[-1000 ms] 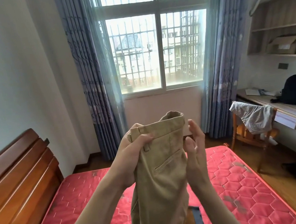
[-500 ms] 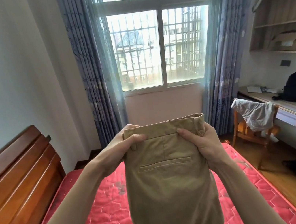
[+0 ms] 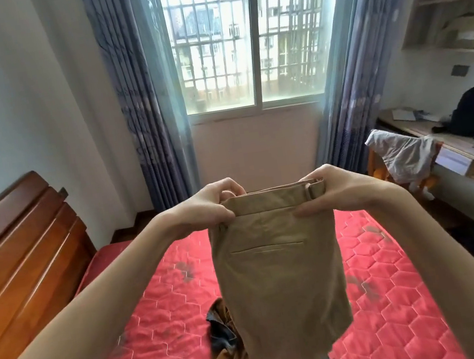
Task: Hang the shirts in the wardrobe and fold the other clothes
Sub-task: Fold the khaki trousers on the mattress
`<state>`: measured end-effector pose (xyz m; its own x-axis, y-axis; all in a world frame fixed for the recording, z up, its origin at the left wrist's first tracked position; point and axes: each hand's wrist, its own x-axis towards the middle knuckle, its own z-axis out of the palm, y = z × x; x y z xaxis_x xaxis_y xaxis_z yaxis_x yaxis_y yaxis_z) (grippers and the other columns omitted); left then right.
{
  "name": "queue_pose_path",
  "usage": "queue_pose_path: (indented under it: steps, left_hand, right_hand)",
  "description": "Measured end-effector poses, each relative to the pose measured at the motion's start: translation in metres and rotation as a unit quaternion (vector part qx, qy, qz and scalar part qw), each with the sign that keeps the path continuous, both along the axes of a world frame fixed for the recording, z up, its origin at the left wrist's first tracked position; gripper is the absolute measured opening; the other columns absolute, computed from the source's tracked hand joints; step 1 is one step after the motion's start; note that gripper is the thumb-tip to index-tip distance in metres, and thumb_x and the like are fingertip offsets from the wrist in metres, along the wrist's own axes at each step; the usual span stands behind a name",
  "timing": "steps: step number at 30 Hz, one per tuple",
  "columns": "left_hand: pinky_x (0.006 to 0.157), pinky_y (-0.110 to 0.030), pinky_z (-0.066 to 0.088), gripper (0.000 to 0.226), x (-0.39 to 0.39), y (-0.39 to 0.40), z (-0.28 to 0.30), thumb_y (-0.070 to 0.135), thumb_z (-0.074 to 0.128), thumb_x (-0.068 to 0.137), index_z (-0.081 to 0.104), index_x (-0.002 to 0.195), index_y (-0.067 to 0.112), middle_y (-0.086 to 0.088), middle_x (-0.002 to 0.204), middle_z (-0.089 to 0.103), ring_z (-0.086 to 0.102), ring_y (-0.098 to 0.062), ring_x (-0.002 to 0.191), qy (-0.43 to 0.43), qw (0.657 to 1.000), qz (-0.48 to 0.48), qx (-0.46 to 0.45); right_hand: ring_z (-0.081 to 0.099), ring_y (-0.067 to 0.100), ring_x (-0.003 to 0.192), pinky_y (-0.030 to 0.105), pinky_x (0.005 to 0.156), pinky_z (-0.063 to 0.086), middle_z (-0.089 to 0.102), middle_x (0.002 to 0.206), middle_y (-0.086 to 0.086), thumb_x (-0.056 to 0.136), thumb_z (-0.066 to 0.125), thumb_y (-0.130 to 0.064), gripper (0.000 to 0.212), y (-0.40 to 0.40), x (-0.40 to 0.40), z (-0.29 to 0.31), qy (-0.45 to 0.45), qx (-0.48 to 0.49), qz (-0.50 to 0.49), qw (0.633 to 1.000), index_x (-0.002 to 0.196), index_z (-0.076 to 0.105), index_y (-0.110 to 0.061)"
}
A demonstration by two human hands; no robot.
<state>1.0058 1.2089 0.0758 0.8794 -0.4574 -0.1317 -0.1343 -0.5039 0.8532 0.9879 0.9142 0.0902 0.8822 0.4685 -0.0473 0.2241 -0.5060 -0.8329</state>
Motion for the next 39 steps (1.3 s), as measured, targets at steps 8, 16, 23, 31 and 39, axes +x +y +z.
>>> queue_pose_path:
  steps: [8,16,23,31,39]
  left_hand:
    - [0.095,-0.043,0.060,0.040,0.060,-0.014,-0.043,0.007,0.081,0.074,0.073,0.112,0.017,-0.002,0.110,0.078,0.075,-0.020,0.102,0.072,0.964,-0.113,0.230]
    - [0.088,-0.043,0.063,0.040,0.090,-0.022,-0.068,0.009,0.082,0.068,0.073,0.107,0.014,-0.006,0.108,0.078,0.075,-0.024,0.102,0.065,0.976,-0.124,0.168]
    - [0.068,-0.038,0.053,0.027,0.092,-0.051,-0.069,0.010,0.084,0.073,0.062,0.089,0.008,-0.001,0.084,0.064,0.061,-0.016,0.076,-0.028,0.982,-0.110,0.149]
    - [0.062,-0.032,0.044,0.026,0.065,-0.122,-0.050,0.015,0.081,0.080,0.055,0.083,0.017,0.006,0.076,0.055,0.051,-0.012,0.069,-0.104,0.983,-0.094,0.122]
    - [0.080,-0.044,0.056,0.035,0.039,-0.255,-0.021,0.020,0.086,0.076,0.058,0.097,0.018,-0.003,0.094,0.067,0.065,-0.019,0.087,0.008,0.979,-0.118,0.167]
  right_hand:
    - [0.059,0.007,0.068,0.036,0.069,0.050,0.064,0.070,-0.008,0.071,0.090,-0.022,0.018,0.012,0.082,-0.038,-0.015,-0.190,-0.008,0.982,0.081,0.075,-0.019]
    - [0.067,0.009,0.073,0.037,0.072,0.057,0.073,0.080,-0.003,0.074,0.088,-0.029,0.014,0.002,0.099,-0.048,0.014,-0.278,0.009,0.960,0.082,0.078,-0.023]
    - [0.068,0.014,0.077,0.035,0.071,0.059,0.068,0.079,-0.007,0.078,0.082,-0.024,0.010,-0.020,0.078,-0.047,-0.007,-0.361,-0.042,0.931,0.078,0.071,-0.024]
    - [0.071,0.021,0.085,0.038,0.075,0.060,0.074,0.083,0.001,0.083,0.076,-0.021,0.005,-0.107,0.055,-0.039,-0.072,-0.314,-0.060,0.945,0.087,0.079,-0.022]
    - [0.072,0.017,0.089,0.040,0.083,0.061,0.076,0.091,0.000,0.087,0.077,-0.029,0.008,-0.248,0.034,-0.039,-0.049,-0.274,0.011,0.960,0.092,0.080,-0.023]
